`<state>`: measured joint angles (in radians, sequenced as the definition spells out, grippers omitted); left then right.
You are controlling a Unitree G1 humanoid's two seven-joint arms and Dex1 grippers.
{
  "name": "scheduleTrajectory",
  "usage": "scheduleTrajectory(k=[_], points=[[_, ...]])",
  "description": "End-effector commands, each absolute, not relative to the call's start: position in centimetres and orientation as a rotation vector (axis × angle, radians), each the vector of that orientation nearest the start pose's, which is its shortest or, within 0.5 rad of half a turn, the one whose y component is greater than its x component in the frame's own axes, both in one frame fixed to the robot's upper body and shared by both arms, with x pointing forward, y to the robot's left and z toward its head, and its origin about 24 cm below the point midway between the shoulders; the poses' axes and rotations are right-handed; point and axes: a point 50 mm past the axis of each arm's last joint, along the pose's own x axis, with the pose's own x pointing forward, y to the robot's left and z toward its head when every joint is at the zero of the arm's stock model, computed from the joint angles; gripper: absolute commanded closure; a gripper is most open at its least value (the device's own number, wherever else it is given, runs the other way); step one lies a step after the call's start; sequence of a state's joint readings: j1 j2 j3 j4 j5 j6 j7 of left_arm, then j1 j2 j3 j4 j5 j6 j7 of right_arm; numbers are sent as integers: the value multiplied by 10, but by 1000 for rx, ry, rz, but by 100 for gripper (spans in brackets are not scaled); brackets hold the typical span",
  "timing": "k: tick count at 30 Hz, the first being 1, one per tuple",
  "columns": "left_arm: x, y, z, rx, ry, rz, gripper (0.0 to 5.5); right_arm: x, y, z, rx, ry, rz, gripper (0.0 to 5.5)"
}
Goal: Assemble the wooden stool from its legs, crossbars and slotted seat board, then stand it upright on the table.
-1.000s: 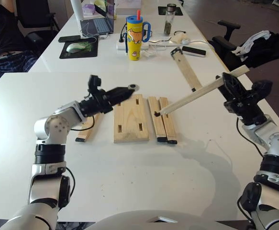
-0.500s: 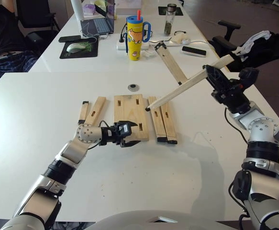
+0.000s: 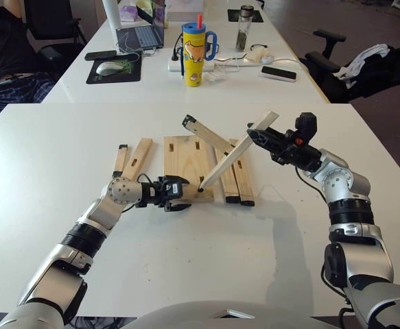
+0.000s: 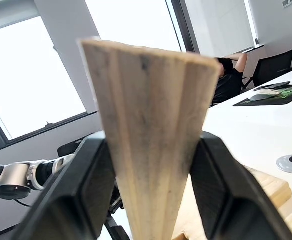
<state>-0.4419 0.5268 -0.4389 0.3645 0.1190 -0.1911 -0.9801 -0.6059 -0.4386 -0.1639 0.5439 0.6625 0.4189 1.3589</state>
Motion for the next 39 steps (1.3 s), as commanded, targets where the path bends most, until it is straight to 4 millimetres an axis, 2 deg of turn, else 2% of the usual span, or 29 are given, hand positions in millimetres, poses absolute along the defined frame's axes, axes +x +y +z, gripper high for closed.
scheduleTrajectory(k=[1,9,17,25,29,33,39], points=[[287,153,33,879,350,-1350,196,329,-199,131,361,-23,1284,346],[290,152,27,905,376,-1390,196,342,-193,142,210,7,1354,346],[280,150,15,884,415,-1415,196,344,-173,154,31,32,1483,346],[271,150,4,877,451,-1441,196,350,-173,157,-57,64,1489,346],[266,150,0,878,464,-1454,196,347,-168,150,-166,113,1531,346],[261,145,-4,865,463,-1463,196,341,-160,138,-196,129,1569,346],[251,136,-9,806,463,-1444,196,334,-159,117,-81,163,1521,346]])
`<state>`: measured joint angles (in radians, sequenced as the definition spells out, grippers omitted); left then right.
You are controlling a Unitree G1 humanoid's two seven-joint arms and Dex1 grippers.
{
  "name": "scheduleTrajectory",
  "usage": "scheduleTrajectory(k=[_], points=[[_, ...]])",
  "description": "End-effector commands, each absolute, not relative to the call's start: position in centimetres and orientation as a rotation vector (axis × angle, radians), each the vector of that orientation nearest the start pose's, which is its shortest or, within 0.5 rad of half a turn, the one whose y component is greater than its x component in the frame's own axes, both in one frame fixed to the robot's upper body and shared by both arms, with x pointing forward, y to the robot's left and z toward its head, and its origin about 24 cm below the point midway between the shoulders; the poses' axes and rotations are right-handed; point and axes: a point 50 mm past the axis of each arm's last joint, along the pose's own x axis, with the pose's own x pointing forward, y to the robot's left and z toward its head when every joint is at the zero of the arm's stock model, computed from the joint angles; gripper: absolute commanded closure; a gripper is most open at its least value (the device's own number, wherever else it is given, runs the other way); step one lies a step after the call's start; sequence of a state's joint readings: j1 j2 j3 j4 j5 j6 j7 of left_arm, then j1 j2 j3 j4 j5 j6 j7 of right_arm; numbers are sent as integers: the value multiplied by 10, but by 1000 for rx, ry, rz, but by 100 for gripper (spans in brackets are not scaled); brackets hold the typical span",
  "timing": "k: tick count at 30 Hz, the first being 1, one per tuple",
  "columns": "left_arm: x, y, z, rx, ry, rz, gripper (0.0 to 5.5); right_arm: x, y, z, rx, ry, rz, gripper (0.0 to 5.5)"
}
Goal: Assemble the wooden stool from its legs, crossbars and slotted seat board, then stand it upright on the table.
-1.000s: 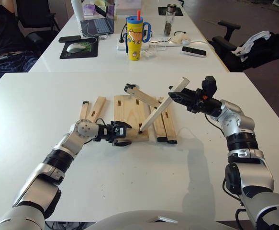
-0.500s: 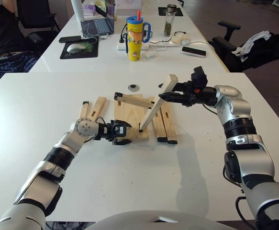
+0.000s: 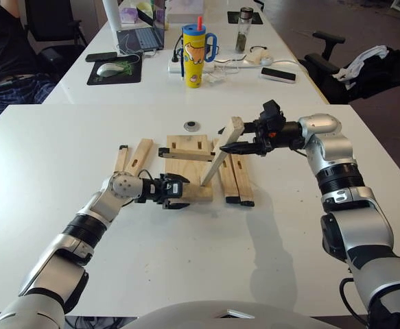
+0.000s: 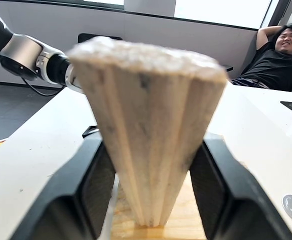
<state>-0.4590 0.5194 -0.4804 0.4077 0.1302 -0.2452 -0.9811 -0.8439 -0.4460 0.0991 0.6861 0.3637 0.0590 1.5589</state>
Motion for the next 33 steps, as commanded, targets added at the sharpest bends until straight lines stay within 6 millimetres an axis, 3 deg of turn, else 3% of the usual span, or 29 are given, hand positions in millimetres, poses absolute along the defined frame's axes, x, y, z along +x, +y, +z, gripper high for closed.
scheduleTrajectory(k=[1,5,8,12,23,24,33], points=[[251,136,-10,803,468,-1432,196,332,-160,112,-64,172,1503,346],[255,138,-15,790,509,-1356,196,327,-160,102,-7,174,1467,346],[264,145,-25,797,553,-1274,196,324,-153,106,43,145,1476,346],[273,144,-25,662,545,-1200,196,325,-151,103,24,166,1469,346],[269,159,-39,707,640,-1191,196,324,-154,98,19,162,1437,346],[268,159,-40,707,642,-1198,196,324,-155,99,30,156,1432,310],[262,160,-49,709,674,-1189,196,326,-159,111,49,100,1382,187]])
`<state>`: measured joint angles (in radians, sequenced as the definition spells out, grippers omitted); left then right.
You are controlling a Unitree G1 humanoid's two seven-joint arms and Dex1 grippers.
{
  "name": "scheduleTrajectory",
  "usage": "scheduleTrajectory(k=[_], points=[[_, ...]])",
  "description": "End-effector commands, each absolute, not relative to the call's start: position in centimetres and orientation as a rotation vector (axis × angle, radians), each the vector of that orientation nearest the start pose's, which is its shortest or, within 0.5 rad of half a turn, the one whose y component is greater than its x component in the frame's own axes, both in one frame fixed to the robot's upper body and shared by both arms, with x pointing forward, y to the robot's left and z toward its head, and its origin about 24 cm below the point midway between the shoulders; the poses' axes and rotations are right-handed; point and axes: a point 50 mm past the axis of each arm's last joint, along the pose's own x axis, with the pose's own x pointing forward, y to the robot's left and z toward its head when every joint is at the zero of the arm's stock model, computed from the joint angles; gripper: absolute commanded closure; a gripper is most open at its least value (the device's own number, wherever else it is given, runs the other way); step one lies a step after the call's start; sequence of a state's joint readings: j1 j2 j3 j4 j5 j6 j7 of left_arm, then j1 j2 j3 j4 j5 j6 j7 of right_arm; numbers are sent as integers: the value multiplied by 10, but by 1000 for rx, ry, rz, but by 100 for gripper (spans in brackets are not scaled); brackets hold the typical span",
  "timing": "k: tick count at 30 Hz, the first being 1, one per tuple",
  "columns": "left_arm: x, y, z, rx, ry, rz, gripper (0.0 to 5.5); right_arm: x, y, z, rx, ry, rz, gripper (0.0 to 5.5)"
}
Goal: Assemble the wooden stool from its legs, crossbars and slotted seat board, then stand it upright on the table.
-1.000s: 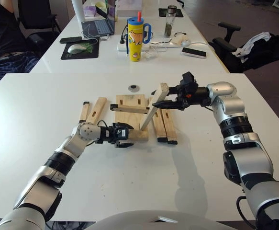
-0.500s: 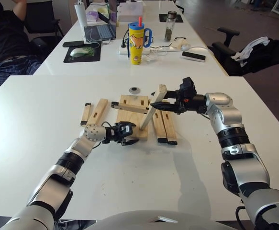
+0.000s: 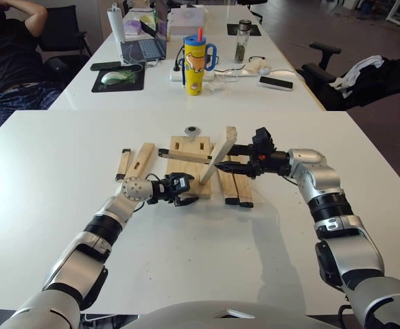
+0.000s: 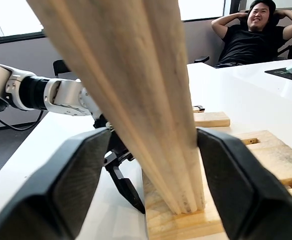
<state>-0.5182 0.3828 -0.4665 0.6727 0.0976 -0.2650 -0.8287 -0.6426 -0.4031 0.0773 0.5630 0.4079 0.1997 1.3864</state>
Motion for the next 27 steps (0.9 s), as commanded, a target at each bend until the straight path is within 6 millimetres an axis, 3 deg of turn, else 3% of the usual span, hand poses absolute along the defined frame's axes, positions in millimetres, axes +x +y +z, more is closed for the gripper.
scheduleTrajectory(k=[1,3,7,10,13,16,18,22,24,25,27], points=[[262,160,-50,712,678,-1186,196,326,-160,108,37,112,1375,166],[262,161,-51,712,680,-1180,196,325,-166,101,-16,150,1341,166],[261,158,-51,691,672,-1163,196,314,-197,83,-98,215,1212,166],[258,157,-53,679,669,-1165,196,307,-214,94,24,128,1103,198],[254,158,-55,680,674,-1176,196,306,-211,166,232,-208,1027,249],[251,161,-56,681,680,-1174,196,291,-194,240,417,-505,1093,292],[251,162,-56,675,682,-1169,196,283,-181,270,539,-621,1149,329],[252,164,-56,674,690,-1162,196,283,-158,306,585,-749,1129,389],[253,165,-56,670,692,-1153,196,291,-144,303,595,-725,1099,418],[253,166,-56,667,692,-1148,196,299,-129,288,591,-641,1091,426],[253,164,-56,668,691,-1148,196,315,-102,240,568,-408,1015,458]])
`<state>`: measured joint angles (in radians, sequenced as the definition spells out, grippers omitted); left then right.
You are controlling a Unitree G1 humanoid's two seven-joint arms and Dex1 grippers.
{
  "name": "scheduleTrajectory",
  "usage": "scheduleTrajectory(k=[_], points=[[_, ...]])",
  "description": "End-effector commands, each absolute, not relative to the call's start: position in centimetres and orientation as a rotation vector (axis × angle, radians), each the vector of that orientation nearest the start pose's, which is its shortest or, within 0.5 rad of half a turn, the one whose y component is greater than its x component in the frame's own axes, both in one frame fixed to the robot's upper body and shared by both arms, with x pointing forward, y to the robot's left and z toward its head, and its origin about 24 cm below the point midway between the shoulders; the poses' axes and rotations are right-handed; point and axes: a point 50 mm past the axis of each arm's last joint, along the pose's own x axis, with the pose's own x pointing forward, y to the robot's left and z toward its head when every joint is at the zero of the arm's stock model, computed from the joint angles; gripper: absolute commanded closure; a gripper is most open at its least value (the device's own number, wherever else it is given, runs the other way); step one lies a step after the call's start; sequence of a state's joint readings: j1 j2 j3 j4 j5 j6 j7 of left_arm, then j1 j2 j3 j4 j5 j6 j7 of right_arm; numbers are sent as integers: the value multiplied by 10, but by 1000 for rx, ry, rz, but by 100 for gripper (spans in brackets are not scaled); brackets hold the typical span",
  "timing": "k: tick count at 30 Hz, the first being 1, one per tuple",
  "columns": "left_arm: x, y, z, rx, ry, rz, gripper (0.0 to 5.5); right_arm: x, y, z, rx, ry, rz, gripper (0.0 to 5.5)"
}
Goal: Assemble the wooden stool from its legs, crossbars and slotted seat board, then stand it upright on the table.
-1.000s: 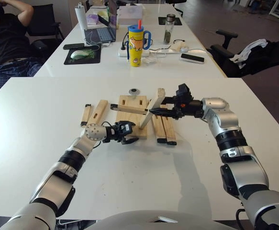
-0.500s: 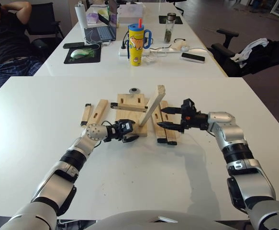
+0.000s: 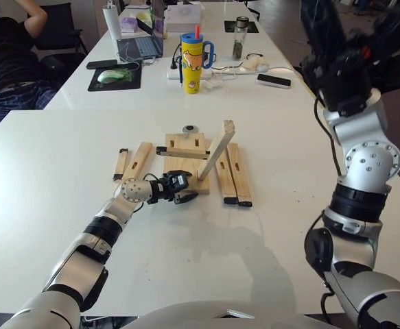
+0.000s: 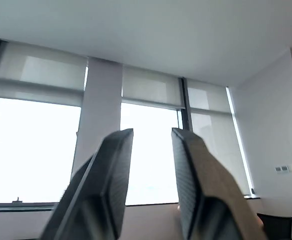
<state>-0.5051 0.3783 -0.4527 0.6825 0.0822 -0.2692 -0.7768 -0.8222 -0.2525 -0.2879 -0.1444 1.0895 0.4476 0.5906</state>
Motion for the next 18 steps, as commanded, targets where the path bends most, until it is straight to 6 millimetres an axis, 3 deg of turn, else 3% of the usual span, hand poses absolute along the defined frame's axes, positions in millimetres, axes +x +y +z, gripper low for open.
scheduleTrajectory(k=[1,2,4,5,6,7,8,12,14,16,18], points=[[254,163,-56,670,689,-1151,196,320,-94,214,563,-278,963,477],[255,161,-55,669,685,-1153,196,324,-88,187,563,-148,903,493],[255,160,-54,657,680,-1141,196,316,-84,101,490,225,778,526],[255,160,-54,650,681,-1135,196,307,-84,69,477,347,739,547],[254,160,-54,641,685,-1134,196,300,-84,51,460,401,719,549],[253,159,-55,637,688,-1136,196,300,-84,52,471,367,714,549],[252,159,-56,633,692,-1135,196,303,-82,64,486,293,727,549],[249,159,-61,617,712,-1122,196,319,-91,173,636,-257,834,549],[248,159,-62,614,718,-1117,196,316,-99,212,647,-412,896,549],[247,159,-63,612,720,-1113,196,311,-104,233,644,-489,933,549],[247,159,-63,613,719,-1112,196,307,-108,242,645,-515,942,549]])
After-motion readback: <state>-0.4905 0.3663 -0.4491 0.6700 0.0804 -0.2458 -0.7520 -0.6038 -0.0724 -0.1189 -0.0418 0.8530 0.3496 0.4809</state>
